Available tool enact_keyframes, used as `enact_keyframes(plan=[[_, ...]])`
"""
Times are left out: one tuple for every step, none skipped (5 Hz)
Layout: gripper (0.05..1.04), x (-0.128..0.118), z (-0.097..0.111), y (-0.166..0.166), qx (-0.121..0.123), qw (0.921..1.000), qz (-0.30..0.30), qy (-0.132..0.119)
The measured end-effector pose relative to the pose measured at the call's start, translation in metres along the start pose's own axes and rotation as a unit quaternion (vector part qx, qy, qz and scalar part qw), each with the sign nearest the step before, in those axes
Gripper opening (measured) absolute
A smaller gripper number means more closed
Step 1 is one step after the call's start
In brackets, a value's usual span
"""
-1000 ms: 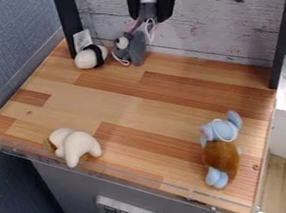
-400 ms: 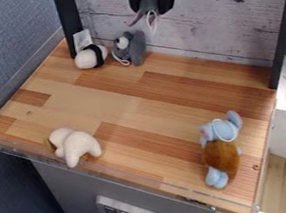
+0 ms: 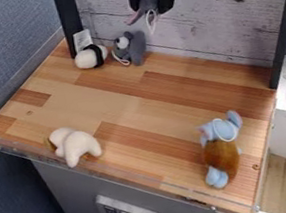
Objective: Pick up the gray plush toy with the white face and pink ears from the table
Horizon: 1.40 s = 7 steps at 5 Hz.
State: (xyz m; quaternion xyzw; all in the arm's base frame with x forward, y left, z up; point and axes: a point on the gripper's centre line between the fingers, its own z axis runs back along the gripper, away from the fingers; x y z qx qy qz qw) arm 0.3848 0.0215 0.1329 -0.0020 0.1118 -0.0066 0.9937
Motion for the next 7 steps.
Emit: enact_keyframes(plan=[[0.585,0.0014,0.0004,-0.001,-0.001,1.0,0.001,0.001],[0.585,0.0011,0.0004,-0.0014,-0.001,1.0,0.005,0.002],[0.585,0.0011,0.0004,-0.0008,-0.001,1.0,0.008,0.002],[0.585,0.0004,0.0004,-0.0008,-0.001,0.9999,0.009,0.005],[0.585,-0.0002,0.0011,-0.0014,-0.001,0.9999,0.011,0.01],[0.585,0.0007,0.0009,-0.0008,-0.001,0.9999,0.006,0.01],[0.585,0.0011,0.0009,-0.0008,-0.001,0.9999,0.005,0.012]])
